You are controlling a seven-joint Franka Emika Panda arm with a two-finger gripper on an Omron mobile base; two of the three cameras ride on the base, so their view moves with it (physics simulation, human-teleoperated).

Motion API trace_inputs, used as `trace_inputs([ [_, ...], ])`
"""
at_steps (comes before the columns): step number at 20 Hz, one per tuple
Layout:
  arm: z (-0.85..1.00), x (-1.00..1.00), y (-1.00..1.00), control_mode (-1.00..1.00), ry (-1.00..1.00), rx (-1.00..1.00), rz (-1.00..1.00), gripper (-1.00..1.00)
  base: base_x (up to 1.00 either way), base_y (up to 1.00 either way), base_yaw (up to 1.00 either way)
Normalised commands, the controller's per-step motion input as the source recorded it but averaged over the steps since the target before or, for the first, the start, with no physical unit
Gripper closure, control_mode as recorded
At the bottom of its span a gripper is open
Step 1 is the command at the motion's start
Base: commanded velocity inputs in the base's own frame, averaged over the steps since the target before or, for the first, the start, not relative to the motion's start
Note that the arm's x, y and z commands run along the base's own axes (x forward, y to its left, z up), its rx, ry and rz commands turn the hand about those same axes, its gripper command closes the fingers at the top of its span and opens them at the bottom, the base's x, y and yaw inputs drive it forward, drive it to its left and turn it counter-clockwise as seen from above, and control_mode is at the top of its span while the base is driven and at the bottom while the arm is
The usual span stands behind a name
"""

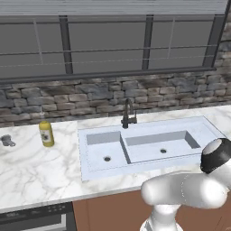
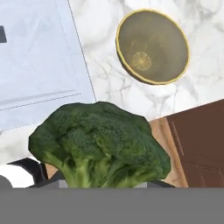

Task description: Pick the broccoli from the sink and place it in the bowl. Then pick the bowl and place it in the microwave. Then close the microwave door and press the start button.

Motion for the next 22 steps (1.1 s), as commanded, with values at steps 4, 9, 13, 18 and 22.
trace_inputs([
  [4,-0.54,0.67,-0.47,-1.0,0.0,0.0,0.04,1.0,0.0,0.0,0.0],
  [9,-0.58,0.4,-0.44,-1.0,0.0,-0.02,0.11,1.0,0.0,0.0,0.0],
  [13,-0.55,0.17,-0.51,-1.0,0.0,-0.05,0.18,1.0,0.0,0.0,0.0],
  [18,-0.32,0.31,-0.46,-1.0,0.0,-0.04,0.24,1.0,0.0,0.0,0.0],
  [22,-0.25,0.19,-0.33,-1.0,0.0,-0.01,0.26,1.0,0.0,0.0,0.0],
])
